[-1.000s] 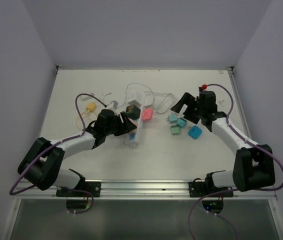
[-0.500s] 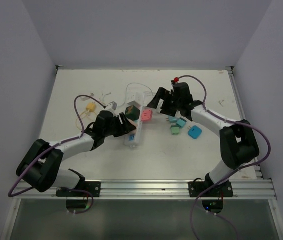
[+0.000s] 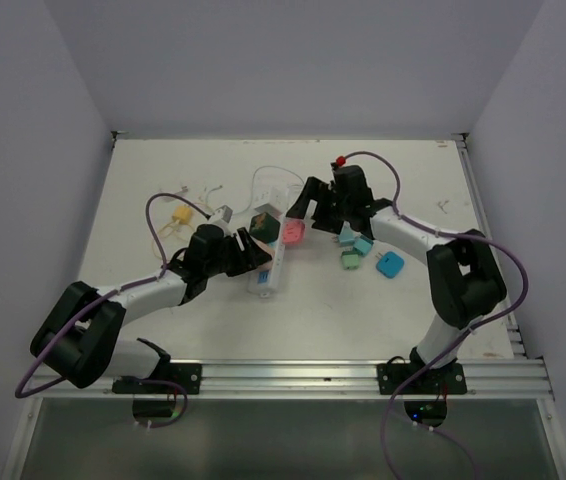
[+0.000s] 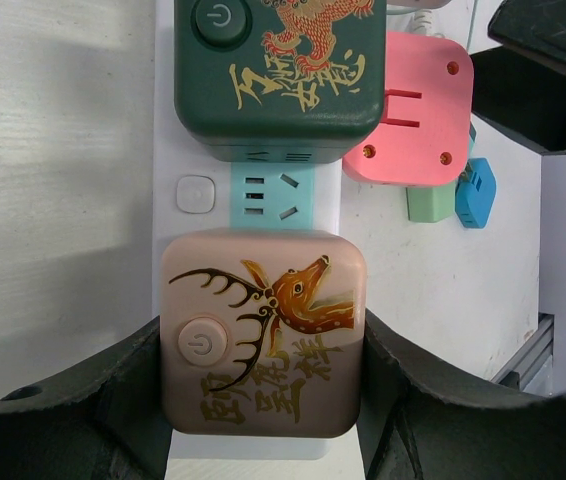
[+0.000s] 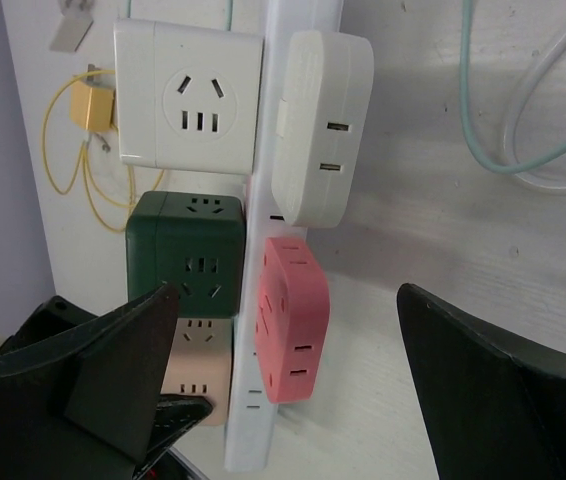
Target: Pull the plug off the socket
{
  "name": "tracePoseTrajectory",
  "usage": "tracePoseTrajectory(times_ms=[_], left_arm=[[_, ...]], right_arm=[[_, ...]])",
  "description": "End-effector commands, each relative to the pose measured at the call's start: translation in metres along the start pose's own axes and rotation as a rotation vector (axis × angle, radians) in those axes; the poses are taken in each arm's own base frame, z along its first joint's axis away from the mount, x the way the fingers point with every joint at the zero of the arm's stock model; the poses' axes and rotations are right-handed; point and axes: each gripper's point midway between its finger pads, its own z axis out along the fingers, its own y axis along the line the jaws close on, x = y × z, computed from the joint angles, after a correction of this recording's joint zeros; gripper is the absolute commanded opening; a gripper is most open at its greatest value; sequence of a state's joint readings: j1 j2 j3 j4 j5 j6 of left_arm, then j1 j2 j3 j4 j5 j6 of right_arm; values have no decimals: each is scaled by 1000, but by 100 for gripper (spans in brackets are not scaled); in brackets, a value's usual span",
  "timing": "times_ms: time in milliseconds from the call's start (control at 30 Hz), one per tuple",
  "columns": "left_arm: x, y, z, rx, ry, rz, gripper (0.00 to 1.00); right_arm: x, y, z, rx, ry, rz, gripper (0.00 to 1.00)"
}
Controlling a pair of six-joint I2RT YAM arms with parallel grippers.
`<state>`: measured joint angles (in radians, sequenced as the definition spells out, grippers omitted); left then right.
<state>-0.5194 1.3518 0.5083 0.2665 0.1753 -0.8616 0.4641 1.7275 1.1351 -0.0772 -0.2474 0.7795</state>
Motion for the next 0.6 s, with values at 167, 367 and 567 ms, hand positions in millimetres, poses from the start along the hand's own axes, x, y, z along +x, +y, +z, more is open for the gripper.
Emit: tracePoseTrajectory(times_ms=[167,367,567], left_arm=[[19,21,0,-56,56,-16,16],[19,21,1,-60,57,-23,16],[20,23,0,-68,53,-28,16]], right_arm=[[12,11,6,-4,11,10,84],[24,11,9,-11,35,9,72],[27,12,11,-10,41,24,56]])
